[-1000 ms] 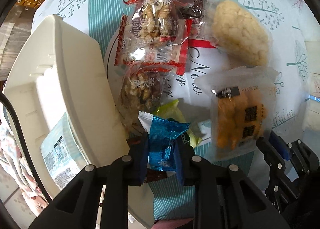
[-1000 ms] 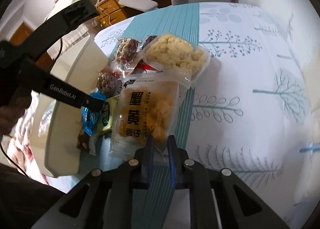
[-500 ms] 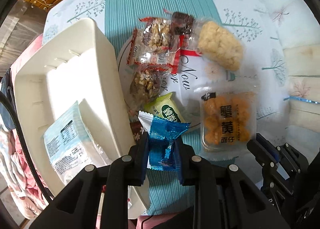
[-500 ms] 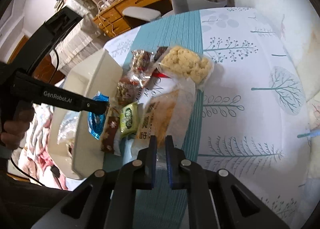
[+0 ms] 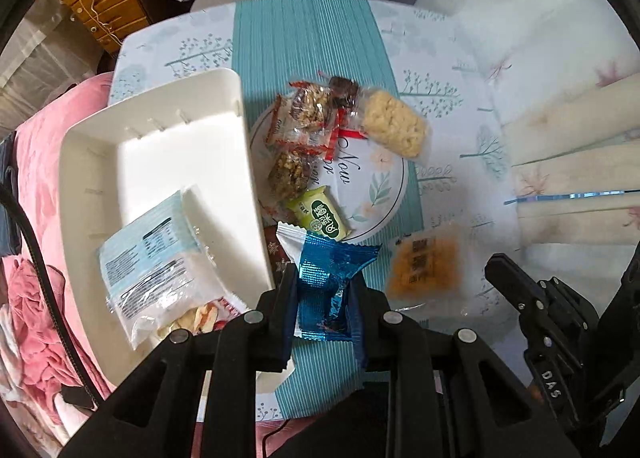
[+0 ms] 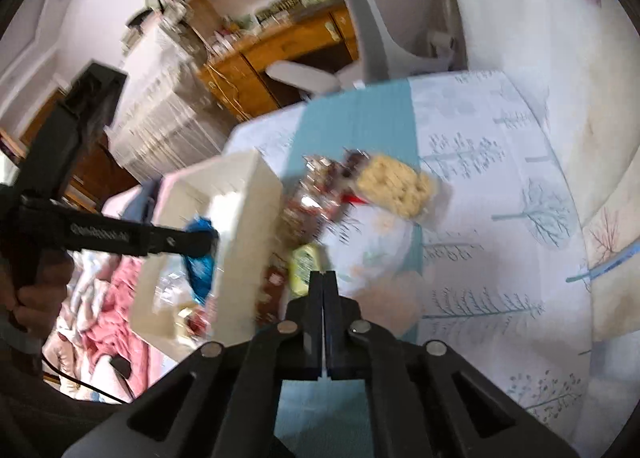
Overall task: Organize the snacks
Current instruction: 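Carry the orange-puff bag and blue candy over the white tray with both tools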
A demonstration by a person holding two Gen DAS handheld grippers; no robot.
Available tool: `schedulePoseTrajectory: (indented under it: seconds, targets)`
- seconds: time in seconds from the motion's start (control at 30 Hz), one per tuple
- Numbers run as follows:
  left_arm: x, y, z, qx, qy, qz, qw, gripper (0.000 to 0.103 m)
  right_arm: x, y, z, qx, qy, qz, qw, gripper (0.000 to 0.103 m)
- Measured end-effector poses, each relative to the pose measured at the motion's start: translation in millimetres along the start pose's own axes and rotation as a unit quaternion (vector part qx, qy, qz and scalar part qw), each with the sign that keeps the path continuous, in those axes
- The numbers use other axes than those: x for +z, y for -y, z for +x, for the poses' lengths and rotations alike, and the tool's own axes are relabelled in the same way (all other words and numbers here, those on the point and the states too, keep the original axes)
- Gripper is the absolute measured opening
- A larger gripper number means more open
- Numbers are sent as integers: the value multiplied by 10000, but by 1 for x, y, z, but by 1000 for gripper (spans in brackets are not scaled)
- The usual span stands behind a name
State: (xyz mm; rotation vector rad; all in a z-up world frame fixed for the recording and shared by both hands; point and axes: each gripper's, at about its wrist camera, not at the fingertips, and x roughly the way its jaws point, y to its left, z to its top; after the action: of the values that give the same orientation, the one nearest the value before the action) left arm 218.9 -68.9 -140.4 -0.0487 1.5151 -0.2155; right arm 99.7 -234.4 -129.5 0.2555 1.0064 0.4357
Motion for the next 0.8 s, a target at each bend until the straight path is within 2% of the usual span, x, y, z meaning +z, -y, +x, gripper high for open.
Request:
schedulePoseTrajectory:
  seconds: [0.13,0.2,0.4,0.5,0.6,0.7,0.77,0.8]
  targets:
    - [-13,-14,-24,-82,236,-84,9997,21,9,-25,-17,102,267,-228,9993,0]
    - [-20,-22,-32,-97,315,-130,9994,21,11,-33,-20,-15,327,-264,9991,0]
    - [-40,-52,-45,-120,466,-342,9983,21,10,-29,-11,-605,5,213,9979,0]
    - [-48,-67,-48,-129,486,-456,9977,21,4,-13,0,-1001,-245,692,9923,0]
    - [-56,-81,-48,-147,487,-543,9972,21,-5,4,15,-1119,-504,1095,9864,6]
    - [-62,-94,-49,-152,492,-608,9968,21,-16,17,31,-1361,-807,1337,9783,34]
    - [-66,-103,-49,-151,493,-654,9965,21,-24,24,41,-1521,-979,1480,9723,57]
    - [-67,-107,-49,-148,494,-673,9964,21,-28,27,47,-1627,-1088,1532,9686,61]
